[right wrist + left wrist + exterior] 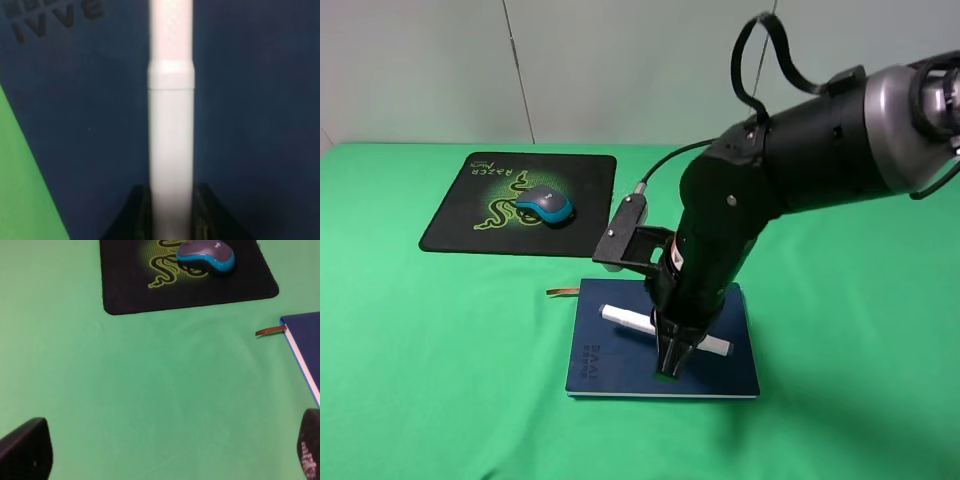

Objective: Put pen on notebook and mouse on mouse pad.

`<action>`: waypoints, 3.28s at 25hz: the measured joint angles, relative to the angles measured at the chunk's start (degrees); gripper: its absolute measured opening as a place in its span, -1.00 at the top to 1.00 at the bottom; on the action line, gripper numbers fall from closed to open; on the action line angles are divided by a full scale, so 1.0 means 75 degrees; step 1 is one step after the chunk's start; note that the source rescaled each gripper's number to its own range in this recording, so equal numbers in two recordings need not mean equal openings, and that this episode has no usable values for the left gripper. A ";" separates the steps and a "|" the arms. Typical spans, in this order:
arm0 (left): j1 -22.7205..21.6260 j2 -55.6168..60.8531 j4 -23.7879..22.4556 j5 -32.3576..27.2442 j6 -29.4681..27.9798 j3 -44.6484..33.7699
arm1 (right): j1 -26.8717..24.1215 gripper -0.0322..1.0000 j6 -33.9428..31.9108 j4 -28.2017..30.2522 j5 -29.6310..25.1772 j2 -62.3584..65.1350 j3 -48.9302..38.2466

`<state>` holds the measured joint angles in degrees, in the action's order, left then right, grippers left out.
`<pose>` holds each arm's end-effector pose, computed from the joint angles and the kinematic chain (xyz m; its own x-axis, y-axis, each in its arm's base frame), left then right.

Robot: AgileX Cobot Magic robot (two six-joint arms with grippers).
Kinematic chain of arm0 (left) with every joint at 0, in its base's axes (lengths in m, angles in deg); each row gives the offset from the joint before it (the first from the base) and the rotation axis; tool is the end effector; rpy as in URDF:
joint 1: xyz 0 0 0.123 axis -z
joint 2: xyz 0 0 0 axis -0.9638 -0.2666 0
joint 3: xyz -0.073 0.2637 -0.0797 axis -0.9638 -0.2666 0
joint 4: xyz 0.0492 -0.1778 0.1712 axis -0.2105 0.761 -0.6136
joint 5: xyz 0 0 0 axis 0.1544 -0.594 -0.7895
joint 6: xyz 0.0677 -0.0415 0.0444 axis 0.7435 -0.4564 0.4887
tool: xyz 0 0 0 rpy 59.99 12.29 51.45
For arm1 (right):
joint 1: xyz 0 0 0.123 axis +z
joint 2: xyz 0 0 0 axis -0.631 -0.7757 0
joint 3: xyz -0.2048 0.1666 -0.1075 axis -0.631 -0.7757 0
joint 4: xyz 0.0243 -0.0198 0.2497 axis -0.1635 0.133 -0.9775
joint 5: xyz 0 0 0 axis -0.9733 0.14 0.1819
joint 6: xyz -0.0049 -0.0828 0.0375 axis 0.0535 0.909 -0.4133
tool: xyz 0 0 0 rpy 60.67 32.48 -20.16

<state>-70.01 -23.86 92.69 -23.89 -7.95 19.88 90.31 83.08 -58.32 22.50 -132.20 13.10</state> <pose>-0.0056 -0.0041 0.2782 -0.4413 0.0613 -0.8953 0.1343 0.9909 0.0016 0.2015 0.2485 0.1530 -0.3301 -0.9230 -0.1977 -0.9329 0.3510 -0.0812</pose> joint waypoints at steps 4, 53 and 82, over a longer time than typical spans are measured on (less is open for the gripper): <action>0.0000 0.0000 0.0000 0.0000 0.0000 0.0000 | 0.0000 0.93 0.0166 0.0008 0.0473 0.0000 -0.0319; 0.0000 0.0000 0.0000 0.0000 0.0000 0.0000 | 0.0000 -1.00 -0.0849 0.0110 -0.1983 0.1357 0.1224; 0.0000 0.0000 0.0000 0.0000 0.0000 0.0000 | 0.0023 -1.00 -0.2004 0.0347 -0.4443 0.6826 0.1140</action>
<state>-70.01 -23.86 92.69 -23.89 -7.95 19.88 90.49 68.06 -55.72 -10.82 -81.00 21.64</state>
